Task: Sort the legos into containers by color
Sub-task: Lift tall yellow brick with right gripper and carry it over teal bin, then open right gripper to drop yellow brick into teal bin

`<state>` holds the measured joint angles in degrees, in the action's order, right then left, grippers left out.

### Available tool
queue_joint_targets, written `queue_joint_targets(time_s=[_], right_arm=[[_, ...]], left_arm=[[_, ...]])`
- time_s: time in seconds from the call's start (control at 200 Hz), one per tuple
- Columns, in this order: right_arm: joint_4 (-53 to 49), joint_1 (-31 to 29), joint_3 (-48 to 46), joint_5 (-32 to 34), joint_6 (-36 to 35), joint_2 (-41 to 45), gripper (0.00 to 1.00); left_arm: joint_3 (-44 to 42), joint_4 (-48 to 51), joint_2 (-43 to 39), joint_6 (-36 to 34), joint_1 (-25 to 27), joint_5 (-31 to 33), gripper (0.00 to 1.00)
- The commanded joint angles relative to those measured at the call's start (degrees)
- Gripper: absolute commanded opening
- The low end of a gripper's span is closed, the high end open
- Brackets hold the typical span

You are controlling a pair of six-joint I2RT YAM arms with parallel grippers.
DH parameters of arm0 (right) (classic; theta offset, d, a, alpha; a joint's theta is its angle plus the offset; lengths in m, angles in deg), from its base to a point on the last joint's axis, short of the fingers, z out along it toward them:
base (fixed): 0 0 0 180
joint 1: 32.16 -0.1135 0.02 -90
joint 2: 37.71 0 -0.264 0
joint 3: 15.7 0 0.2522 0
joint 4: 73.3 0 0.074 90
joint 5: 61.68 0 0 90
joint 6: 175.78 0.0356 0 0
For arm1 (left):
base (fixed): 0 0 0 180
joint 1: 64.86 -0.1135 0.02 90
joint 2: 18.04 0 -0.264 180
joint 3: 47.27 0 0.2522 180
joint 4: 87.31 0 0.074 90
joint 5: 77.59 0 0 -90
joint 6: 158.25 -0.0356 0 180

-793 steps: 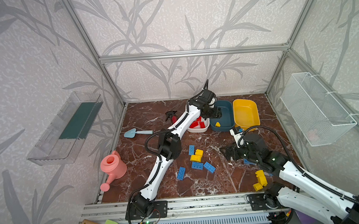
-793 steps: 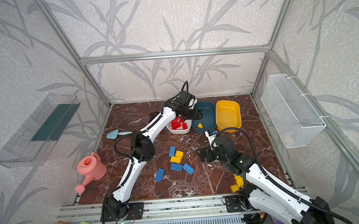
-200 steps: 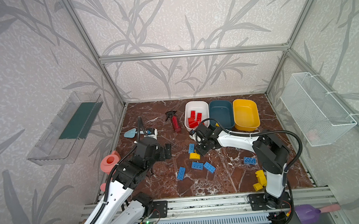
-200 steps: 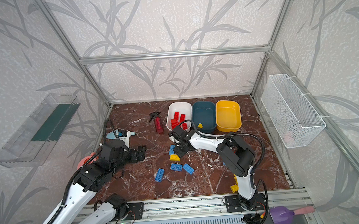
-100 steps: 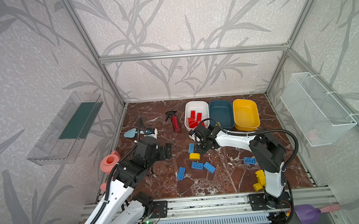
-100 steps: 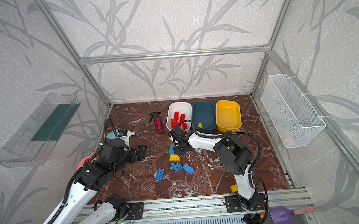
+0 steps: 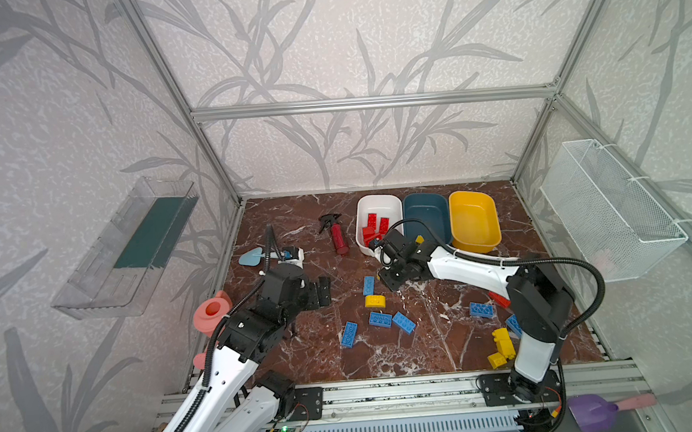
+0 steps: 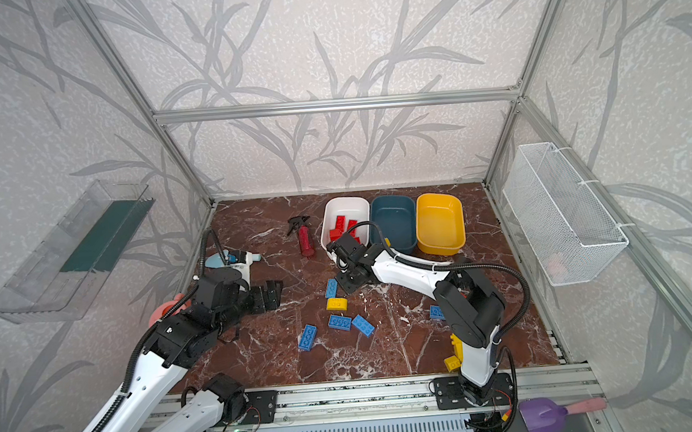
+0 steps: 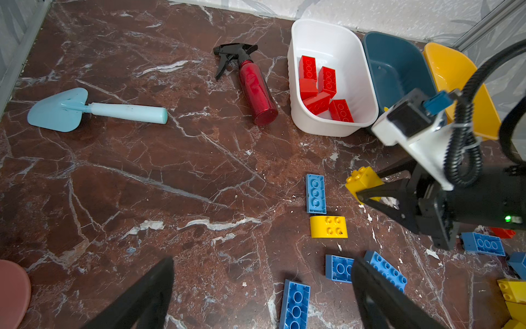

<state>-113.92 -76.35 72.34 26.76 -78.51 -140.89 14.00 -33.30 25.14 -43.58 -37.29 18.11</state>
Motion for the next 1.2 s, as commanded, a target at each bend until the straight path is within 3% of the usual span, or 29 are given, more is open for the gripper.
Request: queue_joint_targets(time_s=[0.0, 0.27, 0.57, 0.975, 1.195], right_arm=[[-1.72, 2.68, 2.07, -1.22, 1.77, 3.79, 0.11], [2.04, 11.01, 2.65, -2.7, 4.56, 8.22, 0.1], [0.75, 20.86, 7.89, -3.23, 6.34, 3.3, 0.1], [0.49, 24.92, 12.2, -3.63, 6.79, -5.31, 0.11], [0.6, 25.62, 12.62, -3.19, 6.62, -6.42, 0.29]], left_arm=[[-0.33, 0.14, -0.4, 0.44, -0.41, -0.42, 0.96], [-0.43, 0.13, -0.18, 0.44, -0.5, -0.95, 0.96], [-0.35, 0.15, 0.41, 0.37, -0.57, -1.39, 0.96], [-0.39, 0.38, 0.79, 0.31, -0.66, -1.65, 0.96], [-0.29, 0.47, 1.81, 0.17, -0.61, -1.83, 0.96]])
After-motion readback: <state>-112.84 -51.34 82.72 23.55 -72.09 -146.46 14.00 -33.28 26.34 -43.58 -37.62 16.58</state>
